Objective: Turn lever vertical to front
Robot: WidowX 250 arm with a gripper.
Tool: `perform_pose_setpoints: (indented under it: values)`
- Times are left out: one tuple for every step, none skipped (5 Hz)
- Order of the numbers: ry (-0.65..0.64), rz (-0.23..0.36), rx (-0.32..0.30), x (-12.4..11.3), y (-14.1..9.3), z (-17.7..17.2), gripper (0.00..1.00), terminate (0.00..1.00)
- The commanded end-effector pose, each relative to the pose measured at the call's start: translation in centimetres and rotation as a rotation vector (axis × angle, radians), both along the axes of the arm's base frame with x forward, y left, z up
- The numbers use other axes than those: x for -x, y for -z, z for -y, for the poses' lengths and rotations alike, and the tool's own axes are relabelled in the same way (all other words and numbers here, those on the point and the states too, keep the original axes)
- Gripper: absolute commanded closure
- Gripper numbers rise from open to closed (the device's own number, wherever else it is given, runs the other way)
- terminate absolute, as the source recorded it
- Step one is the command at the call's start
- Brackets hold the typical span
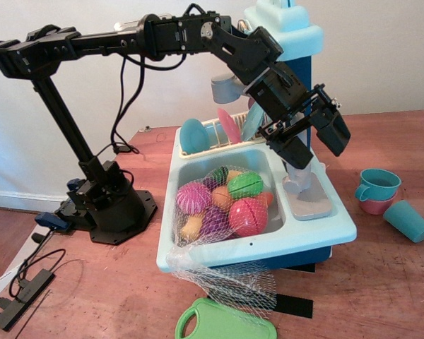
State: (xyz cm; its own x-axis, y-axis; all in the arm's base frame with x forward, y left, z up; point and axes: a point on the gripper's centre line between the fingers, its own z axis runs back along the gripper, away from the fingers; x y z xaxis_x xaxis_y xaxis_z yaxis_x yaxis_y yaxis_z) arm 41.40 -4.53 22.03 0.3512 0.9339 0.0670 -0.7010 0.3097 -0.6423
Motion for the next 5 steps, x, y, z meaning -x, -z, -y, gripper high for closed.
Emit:
perform_pose_setpoints:
  values:
    - [0.000, 0.000, 0.000, 0.0, 0.0, 0.0, 0.00, 0.00]
    - [0.006, -0.017, -0.010, -1.0, 0.2, 0.2, 0.00, 0.00]
    - [0.007, -0.035, -0.018, -1.8, 0.6, 0.3, 0.00, 0.00]
    - [0.007, -0.048, -0.022, -2.1, 1.2, -0.2, 0.00, 0.00]
    - [-0.008, -0.047, -0.018, -1.3, 1.9, -1.2, 0.00, 0.00]
